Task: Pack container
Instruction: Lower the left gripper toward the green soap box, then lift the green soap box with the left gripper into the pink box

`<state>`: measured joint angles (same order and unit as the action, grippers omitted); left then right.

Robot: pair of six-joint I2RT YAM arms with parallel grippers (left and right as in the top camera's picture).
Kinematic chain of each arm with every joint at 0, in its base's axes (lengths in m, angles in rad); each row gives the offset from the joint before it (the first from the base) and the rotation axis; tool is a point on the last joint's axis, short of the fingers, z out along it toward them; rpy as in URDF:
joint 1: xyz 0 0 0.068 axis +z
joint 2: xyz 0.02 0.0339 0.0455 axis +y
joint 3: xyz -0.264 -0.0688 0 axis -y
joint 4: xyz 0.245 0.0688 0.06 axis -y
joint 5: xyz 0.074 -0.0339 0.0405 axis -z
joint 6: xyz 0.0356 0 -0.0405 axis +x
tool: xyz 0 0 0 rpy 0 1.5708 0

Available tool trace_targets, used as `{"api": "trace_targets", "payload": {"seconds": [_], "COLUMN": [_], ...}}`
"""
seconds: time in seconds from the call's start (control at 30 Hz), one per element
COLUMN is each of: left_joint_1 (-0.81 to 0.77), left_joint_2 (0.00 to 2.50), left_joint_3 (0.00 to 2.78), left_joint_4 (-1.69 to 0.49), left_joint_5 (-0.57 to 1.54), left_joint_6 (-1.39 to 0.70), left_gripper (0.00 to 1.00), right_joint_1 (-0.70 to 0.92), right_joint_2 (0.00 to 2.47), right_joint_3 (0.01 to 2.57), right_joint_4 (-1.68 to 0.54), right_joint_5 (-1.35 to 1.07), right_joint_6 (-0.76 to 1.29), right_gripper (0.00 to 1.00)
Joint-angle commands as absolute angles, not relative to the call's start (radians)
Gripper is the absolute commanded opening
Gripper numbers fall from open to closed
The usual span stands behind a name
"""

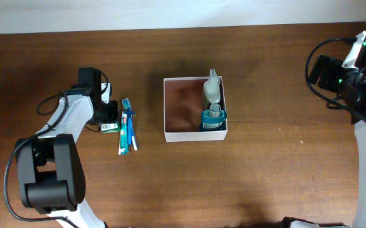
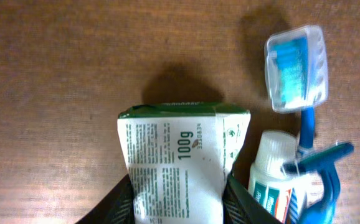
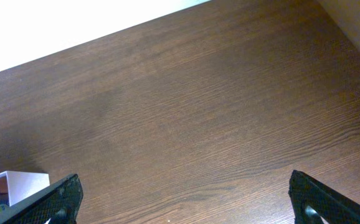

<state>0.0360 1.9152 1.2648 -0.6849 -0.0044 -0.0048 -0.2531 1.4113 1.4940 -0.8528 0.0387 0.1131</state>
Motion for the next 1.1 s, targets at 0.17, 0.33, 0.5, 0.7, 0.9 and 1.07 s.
{"api": "trace_targets", "payload": {"seconds": [0.17, 0.33, 0.5, 0.7, 0.9, 1.07], "left_joint_1": [0.034, -0.013, -0.112, -0.261, -0.400, -0.489], "left_joint_2": [1.809, 1.725, 1.665, 1.663, 1.666, 1.693], "left_joint_3": [1.429, 1.451, 1.451, 1.450, 1.450, 1.450], "left_joint_4": [-0.790, -0.801, -0.789, -0.750, -0.690, -0.653], "left_joint_5": [-0.049, -0.044, 0.026, 0.091, 0.090, 0.065], "left_joint_6": [-0.007, -0.041, -0.084, -0.204, -0.284, -0.308], "left_gripper": [0.29, 0.28, 0.23, 0.22, 0.22, 0.22], "right_joint_1": [-0.256, -0.256, -0.256, -0.256, -0.256, -0.256], "right_joint_2": [1.416, 1.416, 1.416, 1.416, 1.416, 1.416], "right_joint_3": [1.496, 1.496, 1.496, 1.496, 1.496, 1.496], "right_joint_4": [-0.850, -0.850, -0.850, -0.850, -0.850, -0.850], "right_joint_5": [0.034, 0.034, 0.034, 0.034, 0.034, 0.034], "right_joint_6": [0.121, 0.121, 0.121, 0.121, 0.121, 0.121], "right_gripper": [0.99, 0.99, 0.99, 0.99, 0.99, 0.99]}}
